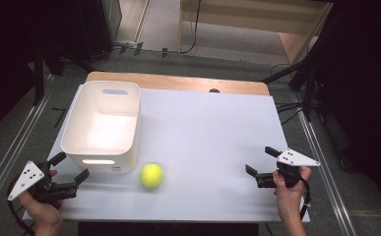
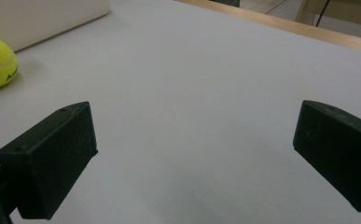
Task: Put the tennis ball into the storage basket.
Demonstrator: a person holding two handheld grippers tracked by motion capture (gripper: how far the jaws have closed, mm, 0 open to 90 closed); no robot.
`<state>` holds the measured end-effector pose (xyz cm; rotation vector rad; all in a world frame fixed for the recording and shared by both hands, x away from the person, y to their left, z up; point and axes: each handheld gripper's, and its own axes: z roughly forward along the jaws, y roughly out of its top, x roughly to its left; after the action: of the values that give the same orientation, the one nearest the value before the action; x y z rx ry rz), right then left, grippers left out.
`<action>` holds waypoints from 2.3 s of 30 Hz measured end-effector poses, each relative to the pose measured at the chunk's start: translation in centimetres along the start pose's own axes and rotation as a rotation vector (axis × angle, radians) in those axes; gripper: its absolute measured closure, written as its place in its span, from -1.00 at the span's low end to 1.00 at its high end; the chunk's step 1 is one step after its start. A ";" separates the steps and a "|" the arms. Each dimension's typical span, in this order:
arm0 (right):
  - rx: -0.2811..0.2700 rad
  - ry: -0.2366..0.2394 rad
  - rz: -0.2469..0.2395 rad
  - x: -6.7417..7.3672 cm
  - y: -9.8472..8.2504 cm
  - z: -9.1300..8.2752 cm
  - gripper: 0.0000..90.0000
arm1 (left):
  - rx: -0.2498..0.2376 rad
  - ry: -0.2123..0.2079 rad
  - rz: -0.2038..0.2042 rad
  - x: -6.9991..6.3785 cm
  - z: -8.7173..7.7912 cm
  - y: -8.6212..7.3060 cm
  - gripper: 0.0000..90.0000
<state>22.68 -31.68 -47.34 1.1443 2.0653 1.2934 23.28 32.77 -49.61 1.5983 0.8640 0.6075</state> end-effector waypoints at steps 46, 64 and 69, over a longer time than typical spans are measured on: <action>0.173 0.215 -0.196 4.9 6.3 6.9 -1.00 | 0.009 -0.013 0.012 -0.2 0.1 0.0 -1.00; 0.222 0.276 -0.240 6.8 7.5 9.1 -1.00 | 0.008 -0.015 0.011 -0.2 0.1 0.0 -1.00; 0.241 0.293 -0.246 7.5 7.5 9.8 -1.00 | 0.008 -0.016 0.012 -0.2 0.1 0.0 -1.00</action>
<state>28.67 -18.80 -44.78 0.7947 2.5412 1.1717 23.19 32.55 -49.64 1.6148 0.8472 0.5996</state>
